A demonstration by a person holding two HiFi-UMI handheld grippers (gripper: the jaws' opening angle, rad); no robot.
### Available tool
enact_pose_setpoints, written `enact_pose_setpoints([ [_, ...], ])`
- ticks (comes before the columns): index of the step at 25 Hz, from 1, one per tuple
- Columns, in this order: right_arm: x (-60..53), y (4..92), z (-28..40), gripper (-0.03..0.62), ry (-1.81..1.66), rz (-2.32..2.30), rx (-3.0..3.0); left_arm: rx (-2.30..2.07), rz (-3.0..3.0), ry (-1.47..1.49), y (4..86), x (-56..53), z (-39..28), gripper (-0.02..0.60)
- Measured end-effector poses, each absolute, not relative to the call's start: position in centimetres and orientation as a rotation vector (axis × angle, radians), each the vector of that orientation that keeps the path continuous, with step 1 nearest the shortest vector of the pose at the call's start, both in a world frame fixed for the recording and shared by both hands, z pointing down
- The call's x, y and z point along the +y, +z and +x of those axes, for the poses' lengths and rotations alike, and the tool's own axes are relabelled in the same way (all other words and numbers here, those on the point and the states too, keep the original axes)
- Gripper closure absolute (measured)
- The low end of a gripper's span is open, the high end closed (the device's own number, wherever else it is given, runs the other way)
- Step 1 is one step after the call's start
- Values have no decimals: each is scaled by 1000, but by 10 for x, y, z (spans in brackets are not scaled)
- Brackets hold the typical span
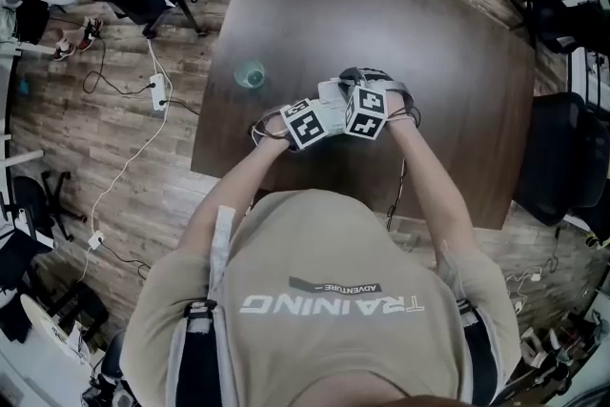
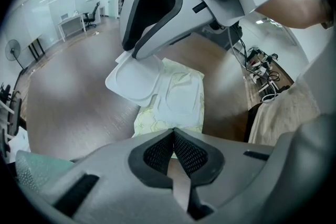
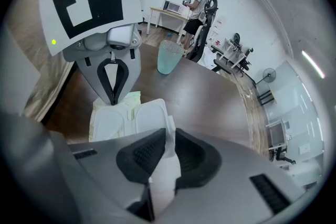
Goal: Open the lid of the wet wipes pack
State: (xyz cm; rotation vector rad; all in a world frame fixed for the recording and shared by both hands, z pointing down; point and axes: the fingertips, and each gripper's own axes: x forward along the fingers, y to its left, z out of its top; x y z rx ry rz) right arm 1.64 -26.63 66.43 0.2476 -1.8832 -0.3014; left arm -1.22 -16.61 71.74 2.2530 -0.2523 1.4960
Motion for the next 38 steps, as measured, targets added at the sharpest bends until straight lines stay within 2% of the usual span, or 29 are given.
enact_pose_setpoints([
  [21,-258,706,12,554,-149,238,-1899,-360,2223,1521,719,-168,-15,572],
  [25,-251,709,15,580,-125,221,-1910,-380,2221,1521,718,-167,-13,572],
  [34,-260,710,18,582,123,469,-2065,-467,2203,1536,719,-167,-13,572],
  [38,-255,704,18,582,90,528,-2104,-506,2196,1569,720,-165,-16,572],
])
